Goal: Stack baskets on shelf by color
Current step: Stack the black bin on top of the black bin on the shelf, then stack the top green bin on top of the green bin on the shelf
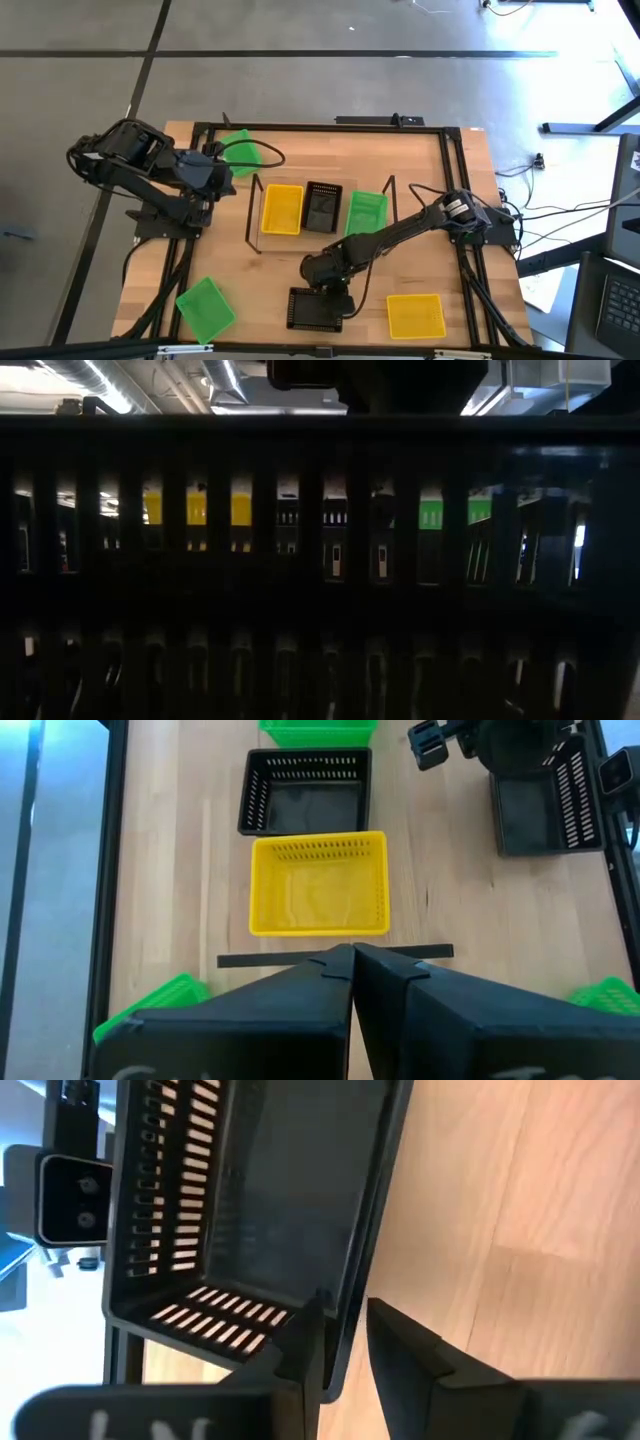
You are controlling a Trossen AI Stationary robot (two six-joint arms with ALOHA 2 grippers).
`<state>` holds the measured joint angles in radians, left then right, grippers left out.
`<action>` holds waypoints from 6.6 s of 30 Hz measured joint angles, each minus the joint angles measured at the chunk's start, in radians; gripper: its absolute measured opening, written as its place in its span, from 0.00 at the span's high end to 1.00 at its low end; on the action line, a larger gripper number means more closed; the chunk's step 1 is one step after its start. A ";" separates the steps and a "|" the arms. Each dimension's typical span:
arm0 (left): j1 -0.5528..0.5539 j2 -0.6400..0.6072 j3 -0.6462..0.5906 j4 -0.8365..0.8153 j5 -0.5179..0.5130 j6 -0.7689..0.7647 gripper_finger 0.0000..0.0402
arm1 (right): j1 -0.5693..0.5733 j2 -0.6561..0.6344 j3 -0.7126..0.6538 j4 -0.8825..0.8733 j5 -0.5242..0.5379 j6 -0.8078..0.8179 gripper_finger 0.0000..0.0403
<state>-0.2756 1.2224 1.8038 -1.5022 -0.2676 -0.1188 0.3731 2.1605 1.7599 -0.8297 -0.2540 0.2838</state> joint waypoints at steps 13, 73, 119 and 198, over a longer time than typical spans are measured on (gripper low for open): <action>0.000 0.000 0.000 0.000 0.000 0.000 1.00 | 0.004 0.028 0.000 0.021 0.024 0.052 0.81; 0.000 0.000 0.000 0.000 -0.002 0.087 1.00 | -0.074 -0.043 0.569 -0.692 0.498 1.141 1.00; 0.000 0.000 0.000 0.029 -0.008 0.171 1.00 | -0.228 -0.027 0.331 -0.616 0.592 1.489 0.99; 0.303 -0.011 -0.204 -0.052 -0.551 -0.510 1.00 | -0.291 -0.592 0.597 -0.742 0.891 0.021 0.98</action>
<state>0.0272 1.2110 1.5997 -1.5543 -0.8182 -0.6285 0.0825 1.5688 2.3569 -1.5715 0.6365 0.3048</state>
